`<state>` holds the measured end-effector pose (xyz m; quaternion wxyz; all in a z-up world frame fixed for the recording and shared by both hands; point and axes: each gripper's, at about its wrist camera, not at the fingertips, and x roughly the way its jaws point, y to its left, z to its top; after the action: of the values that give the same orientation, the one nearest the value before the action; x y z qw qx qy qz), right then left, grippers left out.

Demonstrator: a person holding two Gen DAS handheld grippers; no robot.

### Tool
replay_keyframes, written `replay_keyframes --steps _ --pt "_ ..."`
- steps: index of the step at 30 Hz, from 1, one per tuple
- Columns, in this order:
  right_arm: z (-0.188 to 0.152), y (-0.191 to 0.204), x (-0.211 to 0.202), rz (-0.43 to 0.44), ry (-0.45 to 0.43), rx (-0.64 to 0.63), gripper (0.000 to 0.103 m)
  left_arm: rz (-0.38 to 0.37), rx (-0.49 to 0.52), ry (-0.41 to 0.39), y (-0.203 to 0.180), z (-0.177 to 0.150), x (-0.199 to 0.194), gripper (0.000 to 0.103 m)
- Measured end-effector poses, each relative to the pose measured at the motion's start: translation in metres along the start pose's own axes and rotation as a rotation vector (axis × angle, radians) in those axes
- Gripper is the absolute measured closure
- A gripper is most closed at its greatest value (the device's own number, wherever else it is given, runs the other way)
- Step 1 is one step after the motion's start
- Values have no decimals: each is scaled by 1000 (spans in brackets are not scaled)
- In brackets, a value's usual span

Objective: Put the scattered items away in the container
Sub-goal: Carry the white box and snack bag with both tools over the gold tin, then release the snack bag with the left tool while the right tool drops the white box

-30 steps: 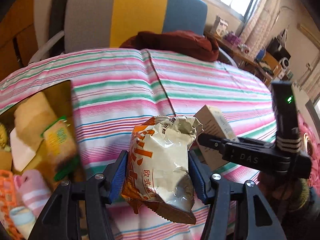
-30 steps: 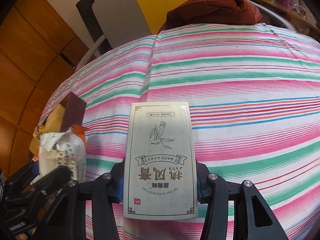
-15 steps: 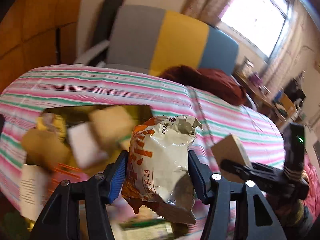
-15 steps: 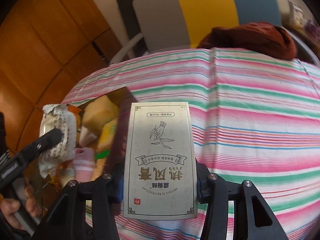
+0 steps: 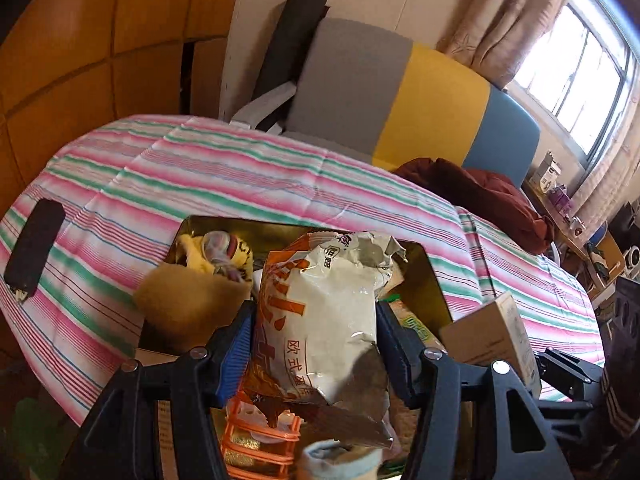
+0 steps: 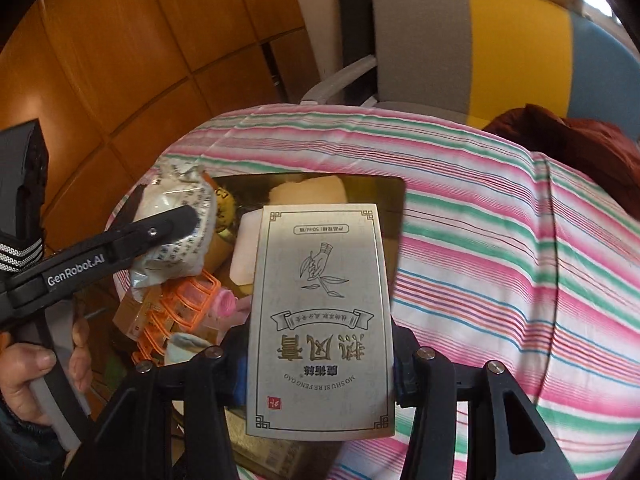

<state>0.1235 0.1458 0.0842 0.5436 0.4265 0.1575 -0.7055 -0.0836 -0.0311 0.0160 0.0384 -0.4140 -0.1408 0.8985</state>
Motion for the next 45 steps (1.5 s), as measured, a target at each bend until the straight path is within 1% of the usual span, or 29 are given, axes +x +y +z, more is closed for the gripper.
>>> replay_keyframes --steps 4,8,12,14,17,21,24,27,29,31,34,39,41,43,45 --pt "7 11 24 -14 29 -29 52 -8 -16 -2 5 5 12 44" --pt "10 11 42 -23 57 -26 52 -6 -23 3 7 13 21 44" --pt "8 11 48 -35 60 -38 52 -61 -44 -33 9 23 11 44" --pt "10 11 50 -42 54 -45 52 -55 -42 -41 10 28 11 44" --pt "12 12 54 -51 55 -57 52 -32 -48 4 14 30 31 44" --pt "7 13 62 -53 77 -75 50 -15 -72 74 20 22 62 44" --pt "4 13 62 -49 72 -85 49 -9 -31 73 10 14 66 44" --pt "5 9 60 -22 73 -54 48 -18 -21 77 7 13 66 43" --pt "6 4 59 1 74 -22 41 -20 -24 83 8 14 64 42" --pt "7 0 56 17 71 9 37 -25 -31 86 8 15 60 40" --pt "5 -5 47 52 59 48 33 -39 -42 73 8 17 51 39" --pt "5 -10 25 81 -3 82 33 -57 -79 21 14 21 29 38" --pt "3 -13 18 102 -16 101 33 -65 -85 5 15 22 21 38" --pt "0 -15 11 106 -30 112 33 -72 -87 -13 15 21 13 38" --pt "-3 -15 5 100 -45 109 37 -72 -83 -34 14 18 6 40"
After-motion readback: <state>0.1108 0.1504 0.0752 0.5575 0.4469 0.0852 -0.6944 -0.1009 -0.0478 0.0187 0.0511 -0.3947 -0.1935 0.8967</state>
